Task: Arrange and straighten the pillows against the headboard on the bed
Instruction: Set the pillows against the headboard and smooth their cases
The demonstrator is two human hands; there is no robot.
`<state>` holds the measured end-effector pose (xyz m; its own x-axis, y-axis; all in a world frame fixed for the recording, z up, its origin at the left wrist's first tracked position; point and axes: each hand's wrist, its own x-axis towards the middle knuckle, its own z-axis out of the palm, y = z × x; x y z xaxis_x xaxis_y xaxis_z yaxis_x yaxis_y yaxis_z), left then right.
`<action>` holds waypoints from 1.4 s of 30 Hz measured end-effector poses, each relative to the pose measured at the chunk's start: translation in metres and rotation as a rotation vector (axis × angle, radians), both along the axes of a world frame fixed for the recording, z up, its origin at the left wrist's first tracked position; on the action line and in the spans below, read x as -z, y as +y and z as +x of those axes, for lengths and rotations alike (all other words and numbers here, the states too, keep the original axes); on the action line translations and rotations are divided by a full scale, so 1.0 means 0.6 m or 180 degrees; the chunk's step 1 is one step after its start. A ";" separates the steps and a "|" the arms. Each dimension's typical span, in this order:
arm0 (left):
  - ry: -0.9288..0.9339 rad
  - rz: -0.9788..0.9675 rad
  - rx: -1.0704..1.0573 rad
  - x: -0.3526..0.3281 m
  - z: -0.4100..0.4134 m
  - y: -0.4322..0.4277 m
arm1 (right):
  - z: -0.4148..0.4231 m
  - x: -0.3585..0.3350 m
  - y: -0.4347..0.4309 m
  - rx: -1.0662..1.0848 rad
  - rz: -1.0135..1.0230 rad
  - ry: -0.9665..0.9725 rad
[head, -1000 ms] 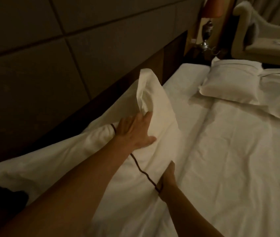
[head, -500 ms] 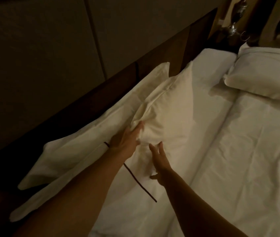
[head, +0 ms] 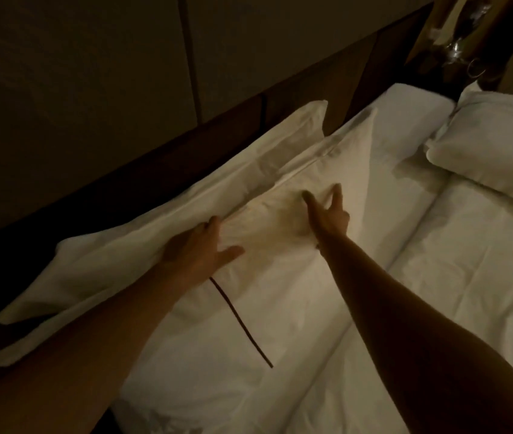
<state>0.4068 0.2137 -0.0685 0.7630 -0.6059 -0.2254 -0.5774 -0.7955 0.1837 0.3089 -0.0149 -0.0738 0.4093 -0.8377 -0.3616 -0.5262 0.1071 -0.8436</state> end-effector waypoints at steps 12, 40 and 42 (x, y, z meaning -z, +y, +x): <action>0.0463 0.0874 -0.0519 -0.022 -0.017 0.187 | 0.085 -0.040 -0.107 -0.0474 -0.0098 0.1073; 0.1401 0.0513 -0.1312 -0.091 -0.002 0.183 | 0.080 -0.040 -0.207 -0.0964 -0.0710 0.0960; 0.1685 0.0663 -0.1249 -0.078 -0.017 0.191 | 0.067 -0.032 -0.209 -0.0954 -0.0632 0.0946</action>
<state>0.3966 0.3285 -0.0214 0.6721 -0.2113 -0.7097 -0.1144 -0.9766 0.1823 0.3489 -0.1406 -0.0545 0.5468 -0.7631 -0.3446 -0.7314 -0.2349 -0.6403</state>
